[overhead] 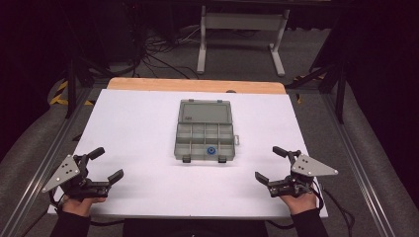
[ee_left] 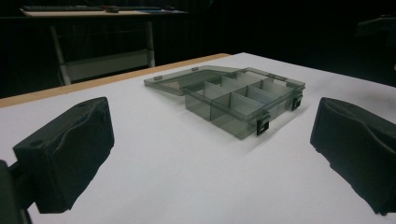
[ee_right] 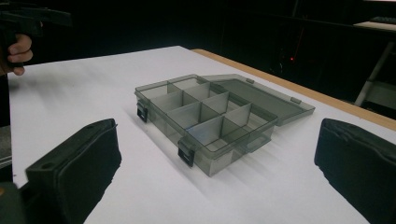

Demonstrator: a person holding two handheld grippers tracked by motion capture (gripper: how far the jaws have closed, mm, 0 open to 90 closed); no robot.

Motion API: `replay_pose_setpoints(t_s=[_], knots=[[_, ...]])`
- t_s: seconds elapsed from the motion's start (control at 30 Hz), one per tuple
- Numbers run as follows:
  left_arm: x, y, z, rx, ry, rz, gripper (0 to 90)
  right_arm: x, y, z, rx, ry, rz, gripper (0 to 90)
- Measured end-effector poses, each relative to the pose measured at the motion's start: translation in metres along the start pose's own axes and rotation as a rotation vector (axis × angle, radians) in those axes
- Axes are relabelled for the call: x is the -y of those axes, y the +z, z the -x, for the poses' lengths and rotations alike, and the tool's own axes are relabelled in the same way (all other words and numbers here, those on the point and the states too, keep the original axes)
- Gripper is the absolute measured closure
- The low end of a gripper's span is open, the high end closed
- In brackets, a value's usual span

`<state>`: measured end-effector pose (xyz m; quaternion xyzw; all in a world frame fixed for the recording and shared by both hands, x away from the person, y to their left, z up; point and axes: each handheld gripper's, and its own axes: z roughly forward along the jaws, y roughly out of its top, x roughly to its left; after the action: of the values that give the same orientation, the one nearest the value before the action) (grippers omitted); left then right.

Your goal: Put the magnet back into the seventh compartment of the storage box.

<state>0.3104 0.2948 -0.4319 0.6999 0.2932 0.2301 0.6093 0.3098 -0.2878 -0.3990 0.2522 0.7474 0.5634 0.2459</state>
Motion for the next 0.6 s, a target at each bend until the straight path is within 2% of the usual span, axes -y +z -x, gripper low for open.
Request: replay_pose_setpoints(t_s=[0.2, 0.33, 0.6], knots=[[0.001, 0.0, -0.002, 0.005, 0.005, -0.002, 0.0, 0.011, -0.004, 0.003, 0.02, -0.012, 0.039, 0.4], [0.002, 0.0, -0.002, 0.005, -0.001, -0.001, 0.0, 0.02, -0.006, 0.005, 0.035, 0.002, 0.059, 0.3], [0.002, 0.001, -0.003, 0.01, -0.003, 0.002, 0.0, 0.033, -0.011, 0.006, 0.052, 0.02, 0.027, 0.4]])
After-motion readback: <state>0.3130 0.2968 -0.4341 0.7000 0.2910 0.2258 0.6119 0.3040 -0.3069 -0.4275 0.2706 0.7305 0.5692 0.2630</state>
